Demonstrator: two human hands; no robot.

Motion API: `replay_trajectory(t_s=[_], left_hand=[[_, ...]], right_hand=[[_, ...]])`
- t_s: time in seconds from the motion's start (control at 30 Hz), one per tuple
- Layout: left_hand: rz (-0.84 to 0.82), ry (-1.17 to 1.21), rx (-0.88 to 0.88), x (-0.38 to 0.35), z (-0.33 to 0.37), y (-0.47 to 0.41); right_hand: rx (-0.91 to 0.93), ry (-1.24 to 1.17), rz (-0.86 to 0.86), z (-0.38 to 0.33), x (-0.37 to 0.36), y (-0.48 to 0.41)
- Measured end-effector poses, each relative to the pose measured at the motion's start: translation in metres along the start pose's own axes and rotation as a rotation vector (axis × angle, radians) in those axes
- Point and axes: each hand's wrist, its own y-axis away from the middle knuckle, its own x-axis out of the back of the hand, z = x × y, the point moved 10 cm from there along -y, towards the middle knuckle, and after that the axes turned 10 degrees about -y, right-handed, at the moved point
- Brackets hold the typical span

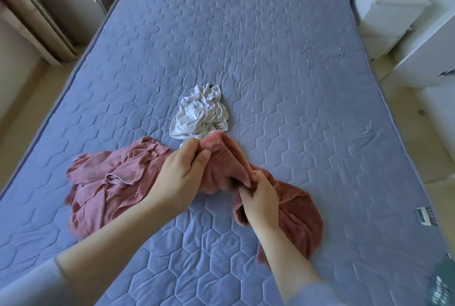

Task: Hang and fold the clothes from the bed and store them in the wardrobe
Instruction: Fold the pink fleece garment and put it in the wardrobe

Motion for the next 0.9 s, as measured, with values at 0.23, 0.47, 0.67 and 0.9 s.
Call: replay_trajectory(t_s=[0.23, 0.47, 0.67, 0.9], left_hand=[[0.094, -0.065, 0.055, 0.063, 0.006, -0.011], [0.027, 0.063, -0.002, 0.143, 0.044, -0.021], [0.232, 0.085, -0.063, 0.239, 0.077, -0.029], [0.438, 0.146, -0.174, 0.353, 0.143, -0.038]], right_hand=[[0.149, 0.064, -0.032, -0.089, 0.074, -0.019], [0.445, 0.239, -0.137, -0.236, 0.108, -0.013], [0.680, 0.326, -0.091, -0.357, 0.128, 0.007], [0.933, 0.391, 0.063, -0.495, 0.170, 0.036]])
